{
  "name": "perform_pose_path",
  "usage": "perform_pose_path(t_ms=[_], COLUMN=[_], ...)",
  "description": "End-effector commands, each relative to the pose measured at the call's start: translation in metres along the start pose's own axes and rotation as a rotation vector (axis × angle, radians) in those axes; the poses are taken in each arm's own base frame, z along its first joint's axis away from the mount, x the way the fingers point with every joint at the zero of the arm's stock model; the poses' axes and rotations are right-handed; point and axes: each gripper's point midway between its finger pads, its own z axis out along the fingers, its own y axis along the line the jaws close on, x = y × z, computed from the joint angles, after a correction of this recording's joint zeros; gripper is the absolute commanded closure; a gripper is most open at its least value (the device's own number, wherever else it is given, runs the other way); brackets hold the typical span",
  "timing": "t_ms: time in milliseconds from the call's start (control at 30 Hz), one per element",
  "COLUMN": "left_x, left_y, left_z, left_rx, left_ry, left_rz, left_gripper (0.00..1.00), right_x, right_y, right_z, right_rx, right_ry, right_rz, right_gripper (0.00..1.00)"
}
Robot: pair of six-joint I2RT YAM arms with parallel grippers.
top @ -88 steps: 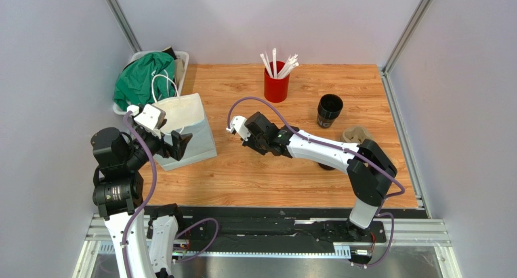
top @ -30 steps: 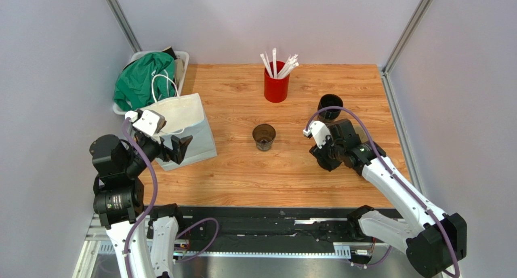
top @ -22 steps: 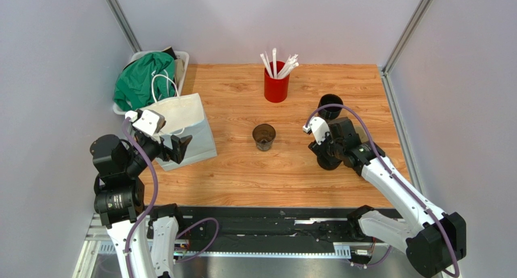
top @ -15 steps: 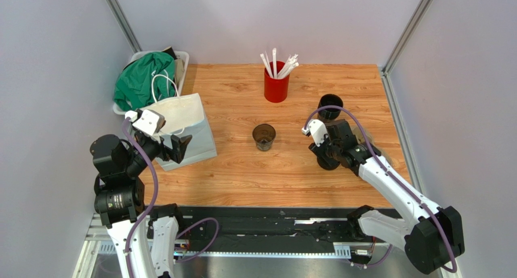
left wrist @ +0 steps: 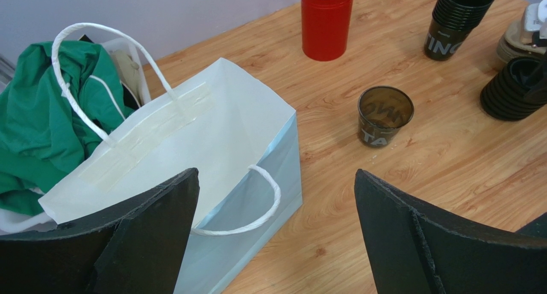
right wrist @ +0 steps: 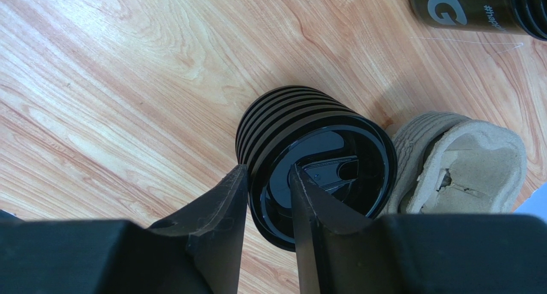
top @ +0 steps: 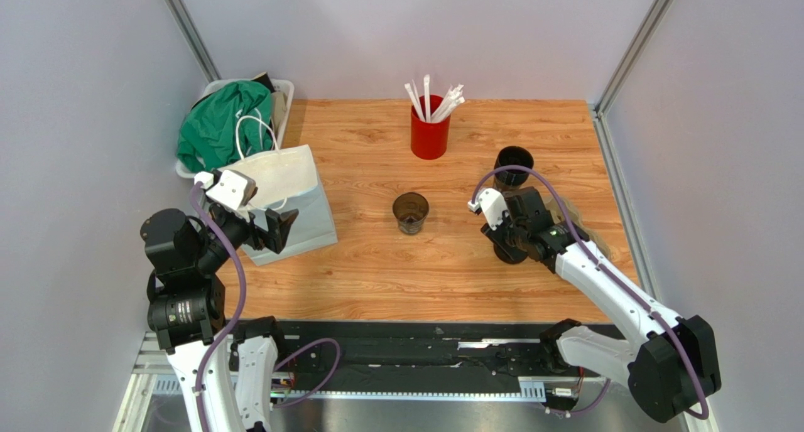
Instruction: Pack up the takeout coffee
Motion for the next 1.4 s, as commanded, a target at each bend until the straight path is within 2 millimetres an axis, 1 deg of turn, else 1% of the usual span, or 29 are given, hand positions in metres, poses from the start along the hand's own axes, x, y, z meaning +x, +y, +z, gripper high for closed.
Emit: perform_pose_path(t_ms=[0, 200, 333, 433, 567, 700, 800, 833, 867, 900, 933, 1000, 1033, 1100, 1233, 1267, 1367], left_x=[-0.005, -0.003, -0.004, -0.003, -0.004, -0.006, -0.010, -0.011, -0.015, -0.018, -0.019, -0.028, -0.030, -0.035, -0.040, -0.044, -0.047], left_y=[0.001, 0.001, 0.000, 0.000, 0.001, 0.000, -0.004, -0.005, -0.008, -0.013, -0.014, -0.020, -0.020, -0.026, -0.030, -0.031, -0.033], left_z=[0.001, 0.002, 0.001, 0.001, 0.001, 0.000, -0.002, -0.002, -0.004, -0.005, -0.005, -0.008, -0.008, -0.009, -0.007, -0.008, -0.007], left_rx=[0.003, 0.003, 0.004, 0.002, -0.001, -0.001, 0.018, 0.027, 0.039, 0.066, 0.076, 0.104, 0.111, 0.147, 0.196, 0.200, 0.214], left_ry=[-0.022, -0.022, -0.024, -0.024, -0.025, -0.031, -0.037, -0.037, -0.040, -0.046, -0.045, -0.059, -0.060, -0.069, -0.061, -0.068, -0.063], left_rz=[0.003, 0.004, 0.005, 0.005, 0.004, 0.008, 0.016, 0.019, 0.028, 0.033, 0.033, 0.054, 0.055, 0.067, 0.075, 0.095, 0.126], left_gripper=[0.01, 0.01, 0.01, 0.01, 0.01, 0.01, 0.01, 0.01, 0.01, 0.01, 0.01, 0.01, 0.01, 0.01, 0.01, 0.01, 0.01], right_x=[-0.009, -0.009, -0.011, -0.012, -0.016, -0.022, -0.029, -0.035, -0.037, -0.043, -0.050, -0.055, -0.063, -0.066, -0.081, -0.085, -0.098], right_y=[-0.002, -0.001, -0.002, -0.003, -0.004, -0.008, -0.010, -0.014, -0.014, -0.010, -0.013, -0.012, -0.014, -0.012, -0.010, -0.010, -0.004], right_z=[0.002, 0.000, -0.001, -0.002, -0.005, -0.012, -0.021, -0.026, -0.031, -0.037, -0.044, -0.053, -0.062, -0.069, -0.088, -0.094, -0.106], right_rx=[0.002, -0.001, 0.000, 0.004, 0.007, 0.019, 0.028, 0.039, 0.038, 0.012, 0.019, 0.008, 0.010, -0.009, -0.038, -0.045, -0.093], right_ry=[-0.032, -0.039, -0.043, -0.048, -0.059, -0.078, -0.104, -0.121, -0.129, -0.155, -0.179, -0.197, -0.224, -0.233, -0.283, -0.296, -0.344], right_rz=[0.002, 0.002, 0.004, 0.006, 0.010, 0.020, 0.026, 0.030, 0.032, 0.031, 0.031, 0.034, 0.035, 0.040, 0.040, 0.039, 0.040], right_gripper=[0.66, 0.72, 0.80, 0.83, 0.85, 0.87, 0.88, 0.88, 0.88, 0.88, 0.88, 0.88, 0.88, 0.88, 0.89, 0.88, 0.88])
